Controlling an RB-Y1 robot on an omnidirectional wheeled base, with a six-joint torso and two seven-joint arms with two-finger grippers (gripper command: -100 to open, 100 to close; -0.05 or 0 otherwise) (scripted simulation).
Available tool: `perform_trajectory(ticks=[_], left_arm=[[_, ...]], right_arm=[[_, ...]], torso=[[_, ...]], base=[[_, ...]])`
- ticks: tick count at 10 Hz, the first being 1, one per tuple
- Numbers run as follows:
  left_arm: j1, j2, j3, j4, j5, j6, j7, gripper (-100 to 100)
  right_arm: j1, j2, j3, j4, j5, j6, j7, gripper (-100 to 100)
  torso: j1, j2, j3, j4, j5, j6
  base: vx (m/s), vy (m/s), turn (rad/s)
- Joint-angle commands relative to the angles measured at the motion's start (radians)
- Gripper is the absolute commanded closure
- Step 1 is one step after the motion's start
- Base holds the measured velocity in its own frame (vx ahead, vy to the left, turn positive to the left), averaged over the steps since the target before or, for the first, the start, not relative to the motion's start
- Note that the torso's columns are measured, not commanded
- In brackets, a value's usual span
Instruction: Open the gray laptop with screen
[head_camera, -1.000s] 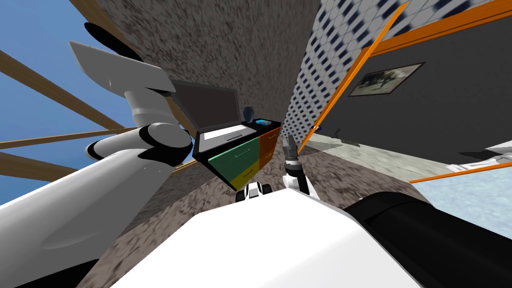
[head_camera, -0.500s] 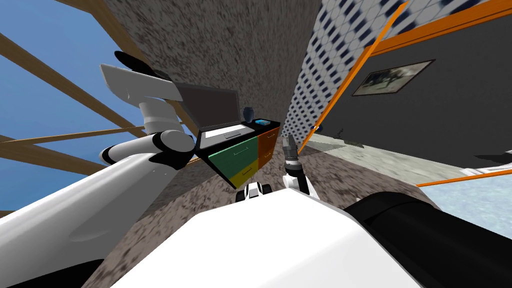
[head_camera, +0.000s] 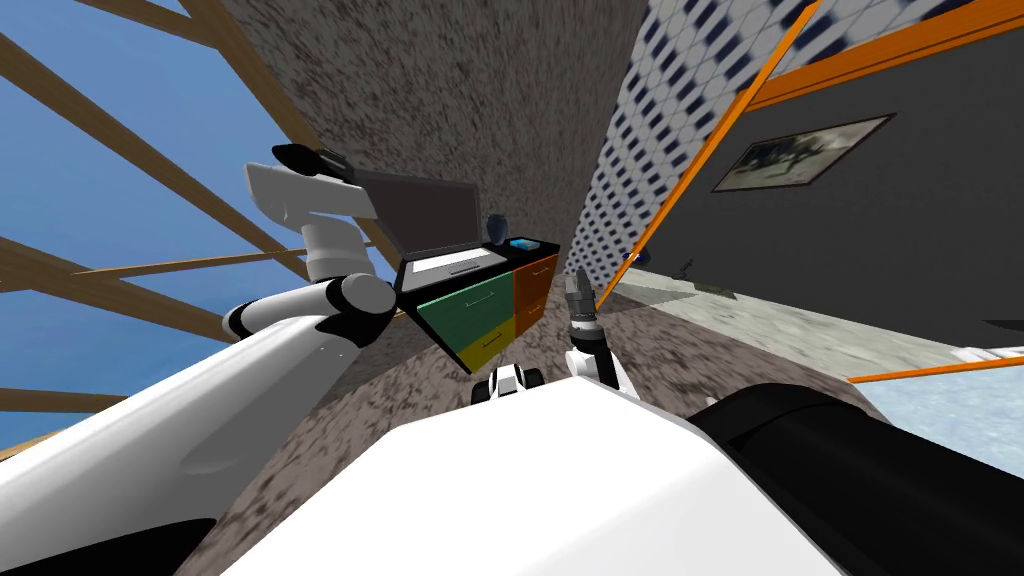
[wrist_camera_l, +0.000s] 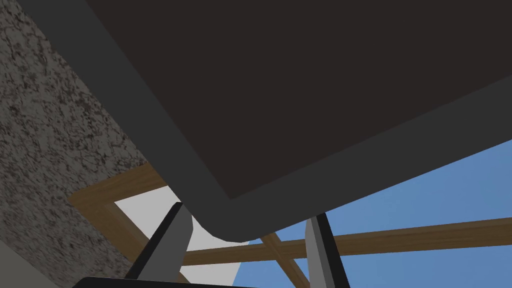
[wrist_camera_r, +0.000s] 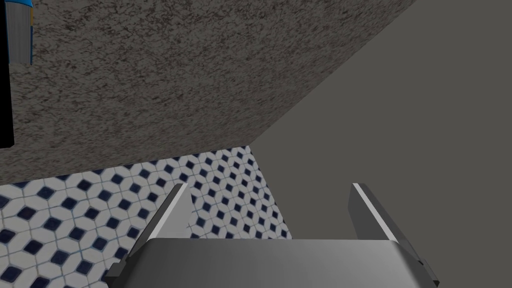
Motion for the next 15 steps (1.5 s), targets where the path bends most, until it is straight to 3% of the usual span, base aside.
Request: perform_trajectory(ticks=[1, 4, 5, 6, 7, 10, 12, 15], left_arm=[[0.048, -0.004, -0.018, -0.007, 0.013, -0.077, 0.031, 100], [0.081, -0.007, -0.031, -0.017, 0.024, -0.159, 0.05, 100], [0.077, -0.007, -0.029, -0.019, 0.022, -0.139, 0.046, 100], [0.117, -0.018, -0.022, -0.034, 0.031, -0.195, 0.053, 100], [0.117, -0.018, -0.022, -0.034, 0.031, -0.211, 0.053, 100], [0.196, -0.039, -0.008, -0.066, 0.048, -0.301, 0.063, 100], [0.196, -0.039, -0.008, -0.066, 0.048, -0.345, 0.063, 100], [0.275, -0.06, 0.006, -0.098, 0.065, -0.444, 0.074, 100]], right_arm=[[0.0, 0.0, 0.0, 0.0, 0.0, 0.0, 0.0, 0], [0.0, 0.0, 0.0, 0.0, 0.0, 0.0, 0.0, 0], [0.0, 0.0, 0.0, 0.0, 0.0, 0.0, 0.0, 0], [0.0, 0.0, 0.0, 0.0, 0.0, 0.0, 0.0, 0], [0.0, 0.0, 0.0, 0.0, 0.0, 0.0, 0.0, 0], [0.0, 0.0, 0.0, 0.0, 0.0, 0.0, 0.0, 0], [0.0, 0.0, 0.0, 0.0, 0.0, 0.0, 0.0, 0], [0.0, 0.0, 0.0, 0.0, 0.0, 0.0, 0.0, 0]], torso=[[0.0, 0.0, 0.0, 0.001, -0.001, 0.001], [-0.001, 0.001, 0.001, 0.0, -0.001, 0.001], [-0.001, 0.001, 0.0, 0.001, -0.002, 0.002], [-0.001, 0.0, 0.0, 0.002, -0.002, 0.002], [-0.001, -0.002, -0.001, 0.0, -0.001, 0.0], [-0.001, -0.002, -0.002, -0.001, -0.001, 0.002], [0.0, -0.003, -0.003, -0.002, -0.001, 0.003], [-0.002, -0.003, -0.002, -0.001, -0.001, 0.003]], base=[[-0.059, -0.061, 0.061], [-0.057, -0.05, 0.048], [-0.023, -0.019, 0.008], [0.004, -0.036, 0.077], [0.009, -0.054, 0.072], [0.015, -0.07, 0.082], [0.005, -0.037, 0.023], [0.012, -0.05, 0.075]])
